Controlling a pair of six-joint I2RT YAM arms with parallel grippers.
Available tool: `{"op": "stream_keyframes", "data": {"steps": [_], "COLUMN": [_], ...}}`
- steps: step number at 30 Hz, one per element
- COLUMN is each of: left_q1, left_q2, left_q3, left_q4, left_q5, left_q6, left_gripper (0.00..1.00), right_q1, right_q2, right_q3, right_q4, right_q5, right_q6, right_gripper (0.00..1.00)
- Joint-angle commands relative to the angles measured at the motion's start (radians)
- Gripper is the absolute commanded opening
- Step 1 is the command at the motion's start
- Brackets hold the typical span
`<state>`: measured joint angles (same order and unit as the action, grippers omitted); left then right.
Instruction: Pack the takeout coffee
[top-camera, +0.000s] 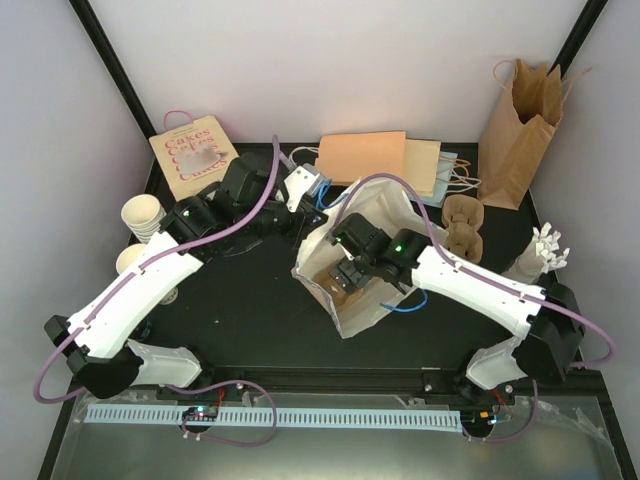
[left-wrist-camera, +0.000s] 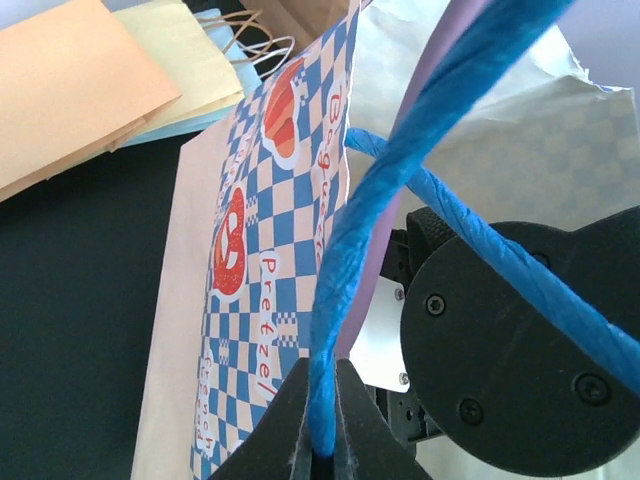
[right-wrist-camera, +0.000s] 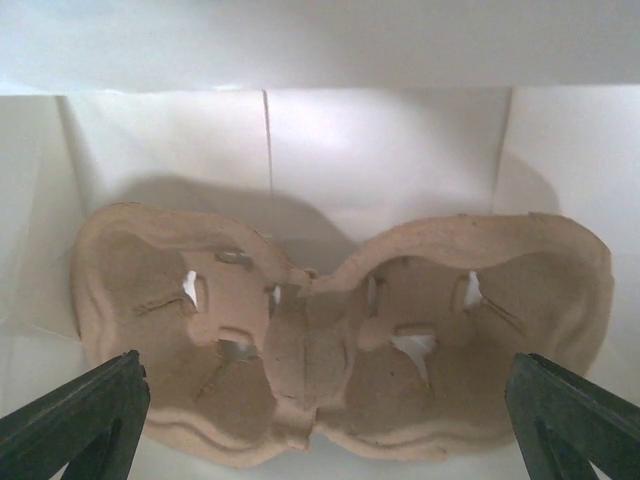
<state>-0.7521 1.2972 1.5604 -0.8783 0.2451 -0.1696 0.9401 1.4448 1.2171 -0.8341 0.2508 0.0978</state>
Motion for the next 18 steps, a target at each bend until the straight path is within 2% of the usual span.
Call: {"op": "stream_keyframes", "data": {"steps": [1, 18], "left_q1": [0.001, 0.002], "left_q2": [0.014, 0.014], "left_q3": [0.023, 0.032], "left_q4": [-0.052, -0.069], "left_q5": [-0.010, -0.024], "left_q6": [0.020, 0.033], "left_gripper": [0.01, 0.02], "right_q1": [0.001, 0.002], "right_q2": [-0.084, -0.275], "right_q3": [0.082, 0.088], "right_q4": [0.051, 0.154], "right_q5": [0.005, 0.064], "right_q6": [-0.009, 0.020], "right_gripper": [1.00, 1.00]}}
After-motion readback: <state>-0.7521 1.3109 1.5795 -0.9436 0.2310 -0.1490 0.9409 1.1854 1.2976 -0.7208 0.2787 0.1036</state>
